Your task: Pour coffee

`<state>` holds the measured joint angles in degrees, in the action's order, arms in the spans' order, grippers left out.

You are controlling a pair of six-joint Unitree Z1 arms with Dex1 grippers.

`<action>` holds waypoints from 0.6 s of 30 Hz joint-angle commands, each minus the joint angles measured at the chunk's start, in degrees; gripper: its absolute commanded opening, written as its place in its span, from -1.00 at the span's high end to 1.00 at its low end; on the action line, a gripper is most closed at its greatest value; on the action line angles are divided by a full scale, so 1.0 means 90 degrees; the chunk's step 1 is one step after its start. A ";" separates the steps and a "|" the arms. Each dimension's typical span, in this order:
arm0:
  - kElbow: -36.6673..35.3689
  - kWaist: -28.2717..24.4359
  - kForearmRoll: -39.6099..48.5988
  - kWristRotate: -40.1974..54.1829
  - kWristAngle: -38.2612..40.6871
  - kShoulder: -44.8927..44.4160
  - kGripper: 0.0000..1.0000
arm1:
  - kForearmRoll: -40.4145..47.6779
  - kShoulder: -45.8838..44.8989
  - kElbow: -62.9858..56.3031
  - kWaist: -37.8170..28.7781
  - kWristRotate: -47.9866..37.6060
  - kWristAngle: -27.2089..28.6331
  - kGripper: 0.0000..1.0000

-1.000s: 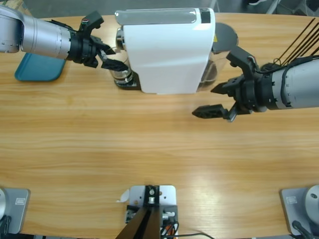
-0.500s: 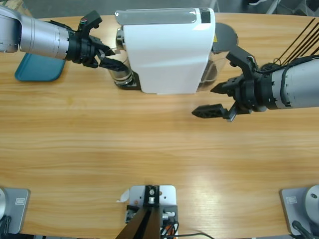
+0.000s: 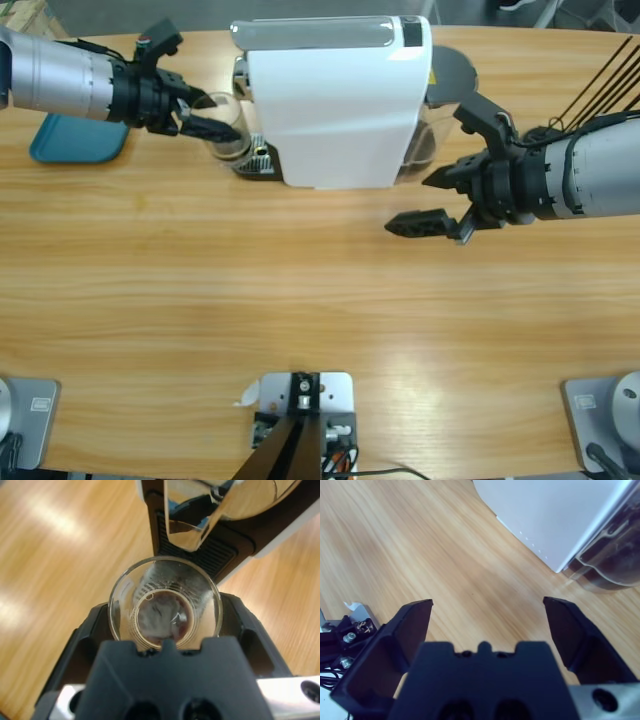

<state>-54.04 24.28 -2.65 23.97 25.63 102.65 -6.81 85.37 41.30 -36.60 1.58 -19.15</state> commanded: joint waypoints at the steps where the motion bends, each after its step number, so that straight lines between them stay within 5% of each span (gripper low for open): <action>1: 0.0347 -0.0225 -0.0328 0.0086 0.0062 -0.0332 1.00 | 0.0044 0.0206 -0.0081 0.0064 0.0069 -0.0158 -1.00; 7: 0.0458 -0.1102 -0.0695 -0.0425 -0.0190 -0.0451 1.00 | 0.0064 0.0260 -0.0047 0.0062 0.0069 -0.0168 -1.00; 18: 0.0419 -0.2623 -0.0965 -0.1394 -0.1938 -0.0465 1.00 | 0.0064 0.0374 0.0039 0.0062 0.0069 -0.0230 -1.00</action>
<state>-51.57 6.32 -10.40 14.22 15.20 99.89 -6.66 86.19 41.63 -36.59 1.58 -19.81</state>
